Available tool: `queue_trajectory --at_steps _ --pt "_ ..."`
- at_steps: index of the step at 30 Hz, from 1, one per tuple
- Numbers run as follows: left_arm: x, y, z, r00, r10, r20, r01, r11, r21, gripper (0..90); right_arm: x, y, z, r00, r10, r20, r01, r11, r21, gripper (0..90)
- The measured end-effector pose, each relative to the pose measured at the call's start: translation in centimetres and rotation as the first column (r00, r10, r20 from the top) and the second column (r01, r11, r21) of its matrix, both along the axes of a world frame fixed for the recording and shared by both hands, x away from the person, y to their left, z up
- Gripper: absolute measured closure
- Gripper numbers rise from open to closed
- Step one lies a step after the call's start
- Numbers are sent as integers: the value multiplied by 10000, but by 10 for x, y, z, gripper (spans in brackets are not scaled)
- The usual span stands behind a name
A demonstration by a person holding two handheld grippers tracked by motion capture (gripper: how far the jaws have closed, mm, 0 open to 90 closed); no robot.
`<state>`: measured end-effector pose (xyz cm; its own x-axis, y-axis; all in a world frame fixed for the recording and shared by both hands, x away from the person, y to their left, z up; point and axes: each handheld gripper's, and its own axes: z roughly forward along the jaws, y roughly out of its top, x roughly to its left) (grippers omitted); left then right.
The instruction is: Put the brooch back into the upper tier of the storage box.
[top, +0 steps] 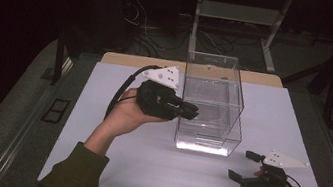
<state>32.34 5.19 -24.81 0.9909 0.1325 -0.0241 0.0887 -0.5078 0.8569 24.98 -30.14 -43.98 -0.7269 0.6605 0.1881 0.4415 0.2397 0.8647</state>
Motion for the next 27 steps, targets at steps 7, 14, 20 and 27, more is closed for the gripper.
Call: queue_trajectory --at_steps 7,14,20,27 --pt "6 -14 -5 9999 -52 -146 54 9998 173 791 0 0 0 10000 -18 -18 18 10000 50 6" --pt "9 -29 -13 9999 -40 -148 46 9991 421 791 0 0 0 10000 -39 0 39 10000 64 6" --pt "11 -38 -20 9997 -82 -235 97 9977 667 790 -1 0 1 10000 -41 4 41 10000 82 6" --pt "13 -39 -22 9996 -9 -276 28 9976 698 774 -1 0 1 10000 -30 0 30 10000 84 6"
